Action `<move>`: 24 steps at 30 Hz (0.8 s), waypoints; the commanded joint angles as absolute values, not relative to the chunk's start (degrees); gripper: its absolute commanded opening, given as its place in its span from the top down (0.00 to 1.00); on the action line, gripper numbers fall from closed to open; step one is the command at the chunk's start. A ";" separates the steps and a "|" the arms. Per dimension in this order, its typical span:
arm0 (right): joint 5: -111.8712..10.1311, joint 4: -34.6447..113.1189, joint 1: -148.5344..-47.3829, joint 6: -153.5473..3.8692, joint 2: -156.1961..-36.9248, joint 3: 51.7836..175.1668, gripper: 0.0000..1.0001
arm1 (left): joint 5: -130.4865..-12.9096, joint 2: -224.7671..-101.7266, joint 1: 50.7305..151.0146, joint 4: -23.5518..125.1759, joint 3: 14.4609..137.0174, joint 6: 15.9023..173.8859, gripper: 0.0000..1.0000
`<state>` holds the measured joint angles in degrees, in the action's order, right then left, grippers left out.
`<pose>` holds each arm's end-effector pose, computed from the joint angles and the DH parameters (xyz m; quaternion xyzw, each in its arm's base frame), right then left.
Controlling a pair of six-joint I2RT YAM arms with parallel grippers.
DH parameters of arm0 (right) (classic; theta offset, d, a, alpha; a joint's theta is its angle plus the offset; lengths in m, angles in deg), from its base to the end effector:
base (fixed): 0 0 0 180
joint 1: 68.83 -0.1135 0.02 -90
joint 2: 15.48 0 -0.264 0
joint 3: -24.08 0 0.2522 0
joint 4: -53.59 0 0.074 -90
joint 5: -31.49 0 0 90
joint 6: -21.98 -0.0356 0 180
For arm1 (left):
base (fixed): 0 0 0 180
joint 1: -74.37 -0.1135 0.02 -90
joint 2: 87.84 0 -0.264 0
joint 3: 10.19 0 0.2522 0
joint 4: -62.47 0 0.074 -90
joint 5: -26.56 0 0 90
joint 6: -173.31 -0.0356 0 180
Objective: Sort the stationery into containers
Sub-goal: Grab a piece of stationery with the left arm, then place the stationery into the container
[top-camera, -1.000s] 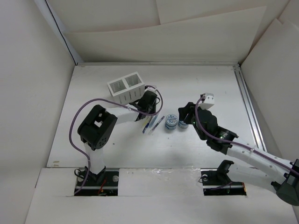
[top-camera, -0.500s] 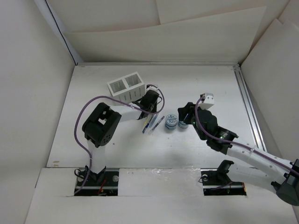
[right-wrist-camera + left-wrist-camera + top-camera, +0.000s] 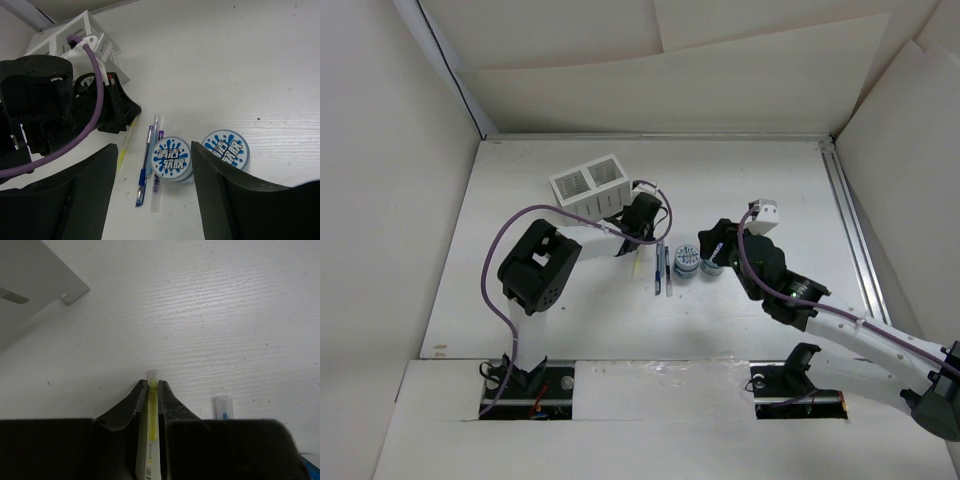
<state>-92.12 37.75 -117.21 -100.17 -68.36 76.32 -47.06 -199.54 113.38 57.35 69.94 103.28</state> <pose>0.1557 0.1456 0.2918 0.0630 0.7837 0.1935 0.5869 0.3321 -0.2561 0.1621 0.0833 0.8830 -0.1078 0.4492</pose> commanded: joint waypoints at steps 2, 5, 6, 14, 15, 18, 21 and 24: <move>-91.91 40.18 -116.91 -99.93 -67.34 77.13 0.34 | -43.14 -196.22 113.31 54.60 71.33 101.87 1.00; -91.91 40.18 -116.91 -99.93 -67.34 77.13 0.34 | -41.55 -193.67 113.31 52.84 72.74 101.33 1.00; -91.91 40.18 -116.91 -99.93 -67.34 77.13 0.34 | -40.77 -192.09 113.31 51.97 73.61 101.33 1.00; -91.91 40.18 -116.91 -99.93 -67.34 76.60 0.34 | -42.34 -184.53 109.81 51.16 80.29 103.35 1.00; -91.91 40.18 -116.91 -99.93 -67.86 76.60 0.34 | -42.34 -183.91 108.92 51.87 81.78 103.96 1.00; -91.91 40.71 -116.91 -99.93 -67.86 76.60 0.34 | -41.12 -182.33 106.28 56.16 84.50 104.58 1.00; -91.91 40.71 -116.91 -99.93 -68.39 76.60 0.34 | -40.50 -182.32 103.57 60.46 86.71 105.11 1.00; -91.91 40.71 -116.91 -99.93 -68.39 76.60 0.34 | -35.24 -184.51 102.07 63.29 89.17 103.72 1.00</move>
